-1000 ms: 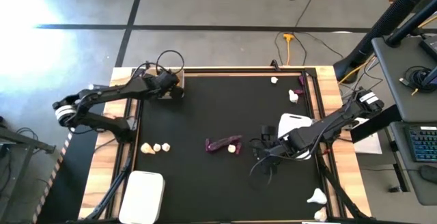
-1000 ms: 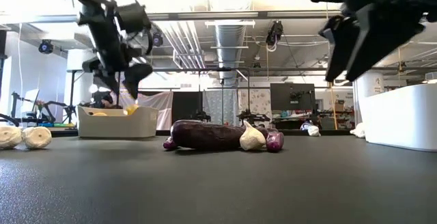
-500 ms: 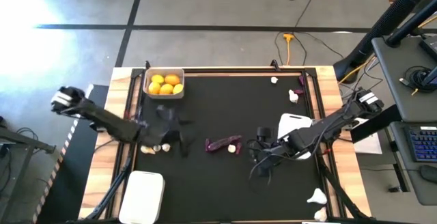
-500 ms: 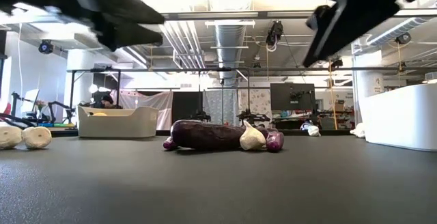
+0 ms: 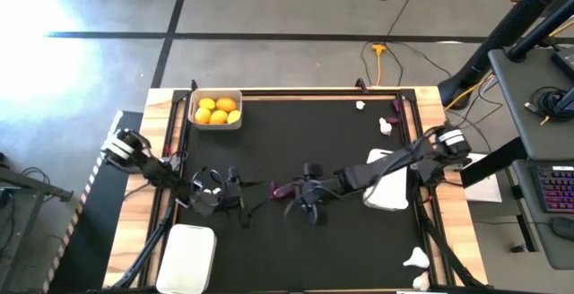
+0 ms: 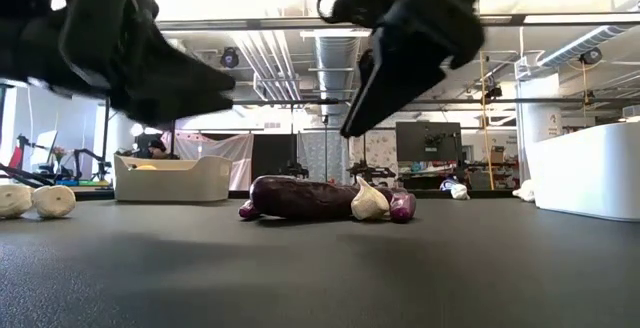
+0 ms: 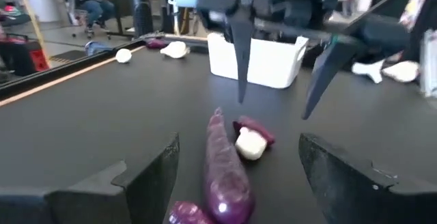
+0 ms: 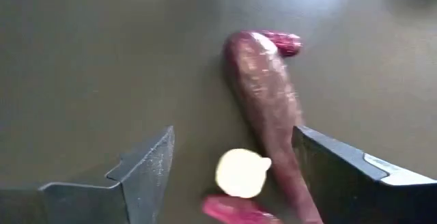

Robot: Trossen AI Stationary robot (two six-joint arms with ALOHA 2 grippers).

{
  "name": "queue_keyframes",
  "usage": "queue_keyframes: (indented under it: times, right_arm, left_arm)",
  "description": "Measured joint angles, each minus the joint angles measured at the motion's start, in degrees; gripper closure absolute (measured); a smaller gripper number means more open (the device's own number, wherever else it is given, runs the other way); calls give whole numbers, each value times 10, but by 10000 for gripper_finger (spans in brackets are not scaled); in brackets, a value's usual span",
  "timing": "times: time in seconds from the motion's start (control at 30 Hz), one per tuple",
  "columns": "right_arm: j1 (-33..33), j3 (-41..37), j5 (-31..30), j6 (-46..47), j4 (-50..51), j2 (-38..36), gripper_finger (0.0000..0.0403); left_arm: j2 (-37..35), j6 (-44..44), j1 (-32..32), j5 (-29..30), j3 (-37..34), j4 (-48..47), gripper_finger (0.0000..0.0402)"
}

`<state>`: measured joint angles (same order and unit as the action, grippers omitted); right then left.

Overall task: Sort produce into baskets
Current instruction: Put the center garlic into the middle right white bin

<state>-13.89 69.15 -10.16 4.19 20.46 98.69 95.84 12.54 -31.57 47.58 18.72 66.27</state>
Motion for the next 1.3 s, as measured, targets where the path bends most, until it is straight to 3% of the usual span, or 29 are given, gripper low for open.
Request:
queue_keyframes:
  times: [0.2, 0.33, 0.53, 0.77, 1.0, 1.3]
  right_arm:
    - [5, 85, 1, -10, 191, 29, 75]
    - [5, 74, 3, 12, 201, 36, 70]
    - [13, 56, 3, -13, 149, 42, 88]
    - [15, 59, 19, -78, 140, 38, 118]
    - [16, 58, 43, -102, 135, 38, 137]
    - [16, 55, 43, -37, 123, 38, 145]
  left_arm:
    - [74, 13, 1, 55, 12, 33, 119]
    - [113, 9, 11, 76, 31, 46, 119]
    - [110, -1, 70, -5, 38, 47, 119]
    - [20, -22, 220, -134, 16, 27, 119]
    - [-58, -46, 314, -155, 15, -20, 119]
    - [-43, -45, 323, -155, 14, -33, 119]
